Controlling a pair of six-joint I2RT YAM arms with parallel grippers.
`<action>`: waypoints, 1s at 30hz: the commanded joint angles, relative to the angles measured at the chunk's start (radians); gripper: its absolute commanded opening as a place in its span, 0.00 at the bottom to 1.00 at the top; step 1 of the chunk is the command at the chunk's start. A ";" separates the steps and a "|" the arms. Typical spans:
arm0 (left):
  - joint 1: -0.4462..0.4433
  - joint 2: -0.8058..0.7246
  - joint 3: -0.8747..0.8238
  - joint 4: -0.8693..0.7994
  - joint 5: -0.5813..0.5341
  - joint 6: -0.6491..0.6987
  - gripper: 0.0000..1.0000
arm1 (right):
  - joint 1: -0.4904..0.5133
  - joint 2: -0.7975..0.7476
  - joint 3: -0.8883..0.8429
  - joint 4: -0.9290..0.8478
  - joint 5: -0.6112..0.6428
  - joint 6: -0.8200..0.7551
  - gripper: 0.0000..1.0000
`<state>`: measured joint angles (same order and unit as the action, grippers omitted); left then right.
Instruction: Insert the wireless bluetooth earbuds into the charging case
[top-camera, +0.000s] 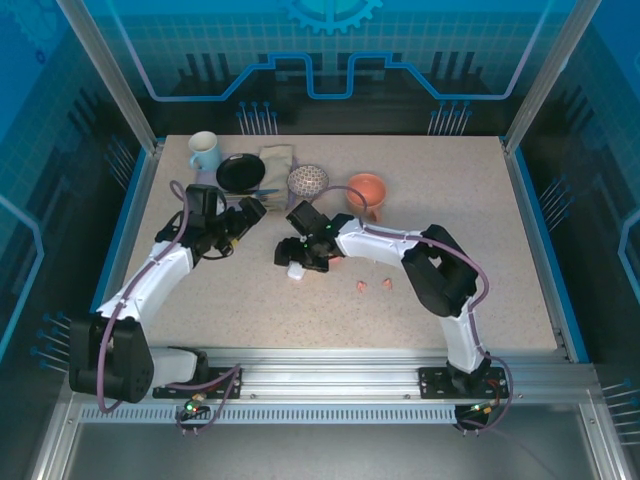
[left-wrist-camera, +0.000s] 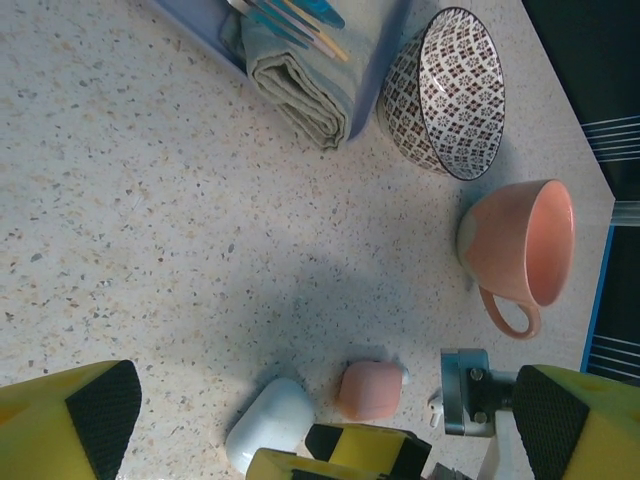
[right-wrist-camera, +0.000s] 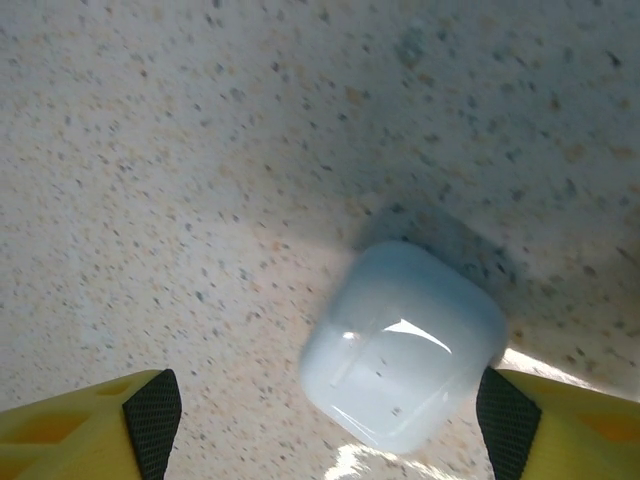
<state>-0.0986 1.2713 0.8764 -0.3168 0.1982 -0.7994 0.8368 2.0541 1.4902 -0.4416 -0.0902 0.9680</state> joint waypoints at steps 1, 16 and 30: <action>0.024 -0.019 0.019 -0.043 0.014 -0.003 0.99 | -0.001 0.004 0.058 -0.092 0.000 -0.039 0.81; 0.033 0.006 0.038 -0.044 0.025 -0.006 0.99 | -0.049 0.135 0.219 -0.191 -0.023 -0.235 0.82; 0.033 0.018 0.050 -0.036 0.053 -0.014 0.99 | -0.052 -0.053 0.045 -0.165 0.067 -0.190 0.83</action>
<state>-0.0742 1.2785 0.8963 -0.3389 0.2131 -0.8078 0.8238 2.0773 1.5818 -0.5858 -0.0631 0.7666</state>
